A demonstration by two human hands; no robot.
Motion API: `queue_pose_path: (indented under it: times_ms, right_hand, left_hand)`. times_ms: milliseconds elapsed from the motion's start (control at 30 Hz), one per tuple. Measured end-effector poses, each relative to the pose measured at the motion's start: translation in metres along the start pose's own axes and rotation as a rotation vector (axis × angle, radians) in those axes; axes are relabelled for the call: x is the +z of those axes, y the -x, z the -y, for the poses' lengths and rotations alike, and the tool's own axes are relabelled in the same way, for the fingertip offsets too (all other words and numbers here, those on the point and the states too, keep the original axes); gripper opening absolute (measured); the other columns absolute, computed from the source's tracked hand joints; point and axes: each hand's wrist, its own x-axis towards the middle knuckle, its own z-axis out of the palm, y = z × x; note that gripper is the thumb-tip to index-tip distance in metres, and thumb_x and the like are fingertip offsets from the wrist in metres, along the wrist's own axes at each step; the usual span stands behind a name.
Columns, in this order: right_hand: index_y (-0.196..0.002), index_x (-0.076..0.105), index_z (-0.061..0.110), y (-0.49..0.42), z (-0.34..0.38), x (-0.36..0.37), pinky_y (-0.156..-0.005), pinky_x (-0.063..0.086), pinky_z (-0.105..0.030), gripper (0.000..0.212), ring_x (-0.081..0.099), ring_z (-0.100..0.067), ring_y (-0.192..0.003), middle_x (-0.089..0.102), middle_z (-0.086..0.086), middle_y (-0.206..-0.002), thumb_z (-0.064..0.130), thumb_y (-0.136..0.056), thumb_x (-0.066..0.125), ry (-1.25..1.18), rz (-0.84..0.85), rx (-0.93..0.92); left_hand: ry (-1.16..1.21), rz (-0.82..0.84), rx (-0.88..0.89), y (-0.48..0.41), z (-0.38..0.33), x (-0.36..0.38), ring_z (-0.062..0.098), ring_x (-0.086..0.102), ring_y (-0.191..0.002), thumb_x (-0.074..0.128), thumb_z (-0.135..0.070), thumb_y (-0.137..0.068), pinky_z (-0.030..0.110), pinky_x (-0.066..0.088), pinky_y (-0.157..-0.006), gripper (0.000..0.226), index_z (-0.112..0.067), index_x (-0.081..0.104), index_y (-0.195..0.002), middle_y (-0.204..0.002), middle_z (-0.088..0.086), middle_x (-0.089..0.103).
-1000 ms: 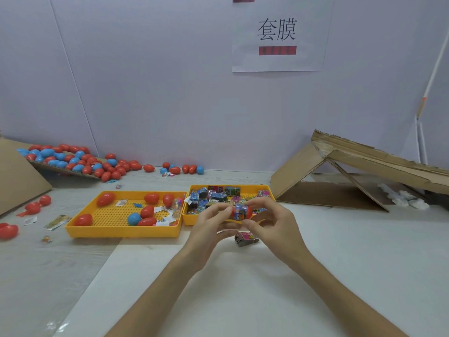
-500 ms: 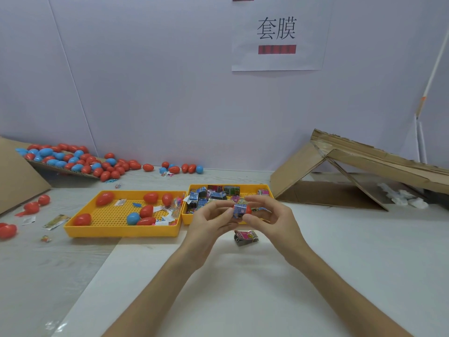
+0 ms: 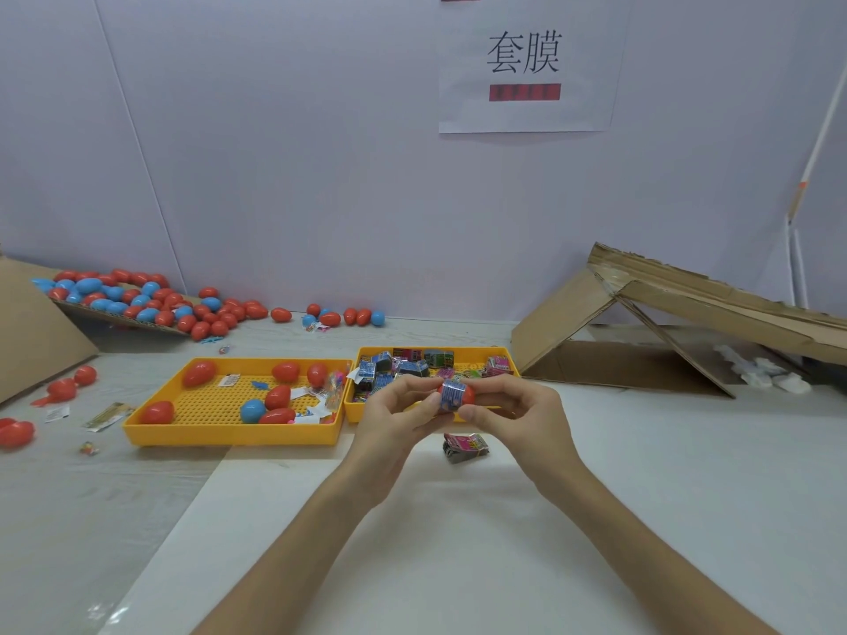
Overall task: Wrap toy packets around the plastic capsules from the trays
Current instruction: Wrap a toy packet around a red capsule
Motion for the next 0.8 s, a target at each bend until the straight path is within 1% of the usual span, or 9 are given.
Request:
queue_pose_path:
  times_ms: [100,200,267,333,400,500,633,733,800]
  right_hand:
    - [-0.104,0.075,0.019,0.001,0.0032,0.0005,-0.085,0.061,-0.042,0.033,0.074,-0.018,-0.095,0.077,0.004,-0.1,0.003,-0.077,0.084,0.047,0.001,-0.049]
    - [-0.107,0.071,0.03,0.0047,0.0053,0.0023,-0.079,0.059,-0.027,0.046,0.071,-0.013,-0.096,0.074,0.013,-0.104,-0.002,-0.076,0.083,0.226,-0.014,-0.211]
    - [-0.113,0.07,0.026,0.0067,0.0046,0.0033,-0.077,0.054,-0.018,0.047,0.069,-0.011,-0.097,0.072,0.012,-0.107,0.0,-0.076,0.083,0.348,-0.019,-0.33]
    - [-0.118,0.069,0.02,0.0076,0.0039,0.0041,-0.078,0.049,-0.014,0.046,0.066,-0.012,-0.1,0.07,0.008,-0.109,0.003,-0.078,0.083,0.4,-0.004,-0.387]
    - [-0.121,0.068,0.019,0.0077,0.0042,0.0036,-0.08,0.047,-0.013,0.047,0.066,-0.014,-0.102,0.069,0.006,-0.11,0.004,-0.078,0.083,0.416,0.008,-0.401]
    - [-0.12,0.069,0.017,0.0071,0.0051,0.0027,-0.082,0.048,-0.013,0.047,0.064,-0.012,-0.104,0.068,0.004,-0.112,0.004,-0.078,0.083,0.426,0.008,-0.42]
    - [-0.112,0.074,0.018,0.0063,0.0049,0.0021,-0.081,0.051,-0.016,0.039,0.064,-0.01,-0.104,0.066,0.006,-0.109,0.004,-0.077,0.082,0.42,0.003,-0.445]
    - [-0.111,0.075,0.015,0.0063,0.0044,0.002,-0.079,0.056,-0.025,0.035,0.066,-0.013,-0.101,0.068,0.005,-0.107,0.006,-0.077,0.081,0.396,-0.001,-0.442]
    - [-0.112,0.075,0.015,0.0061,0.0042,0.0027,-0.079,0.057,-0.026,0.035,0.067,-0.015,-0.101,0.07,0.006,-0.107,0.008,-0.078,0.081,0.375,-0.013,-0.449]
  left_hand:
    - [-0.024,-0.008,-0.014,0.0007,-0.0008,-0.0008,0.032,0.071,-0.106,0.062,-0.002,-0.095,0.03,0.059,-0.081,0.022,0.003,0.065,-0.116,-0.112,0.02,0.073]
    - [-0.023,-0.021,-0.06,0.0005,-0.0036,-0.0013,0.031,0.072,-0.105,0.062,-0.009,-0.097,0.031,0.059,-0.081,0.019,-0.003,0.067,-0.115,-0.112,0.02,0.072]
    - [0.009,0.0,-0.076,0.0011,-0.0056,0.0002,0.031,0.071,-0.106,0.067,-0.017,-0.093,0.033,0.06,-0.083,0.027,-0.005,0.067,-0.118,-0.114,0.019,0.072]
    - [0.008,0.028,-0.055,0.0025,-0.0059,0.002,0.03,0.071,-0.106,0.072,-0.02,-0.087,0.033,0.06,-0.083,0.035,-0.007,0.066,-0.119,-0.113,0.016,0.073]
    - [-0.059,0.041,-0.028,0.0036,-0.0045,0.0039,0.027,0.072,-0.106,0.076,-0.019,-0.083,0.03,0.059,-0.081,0.037,-0.011,0.067,-0.118,-0.112,0.01,0.074]
    - [-0.155,0.034,-0.005,0.0032,-0.0025,0.0042,0.025,0.071,-0.108,0.077,-0.011,-0.086,0.03,0.059,-0.082,0.034,-0.014,0.068,-0.119,-0.114,0.006,0.073]
    - [-0.059,0.074,-0.003,0.0043,-0.0032,0.0028,0.03,0.07,-0.108,0.069,-0.003,-0.091,0.032,0.058,-0.085,0.029,-0.012,0.066,-0.119,-0.115,0.014,0.072]
    - [-0.033,0.096,-0.002,0.0056,-0.0045,0.004,0.031,0.07,-0.109,0.068,-0.003,-0.091,0.032,0.058,-0.085,0.03,-0.011,0.066,-0.119,-0.116,0.016,0.071]
    - [-0.034,0.109,0.008,0.0062,-0.0053,0.0049,0.031,0.069,-0.11,0.066,-0.003,-0.091,0.032,0.058,-0.087,0.03,-0.008,0.065,-0.12,-0.117,0.018,0.07]
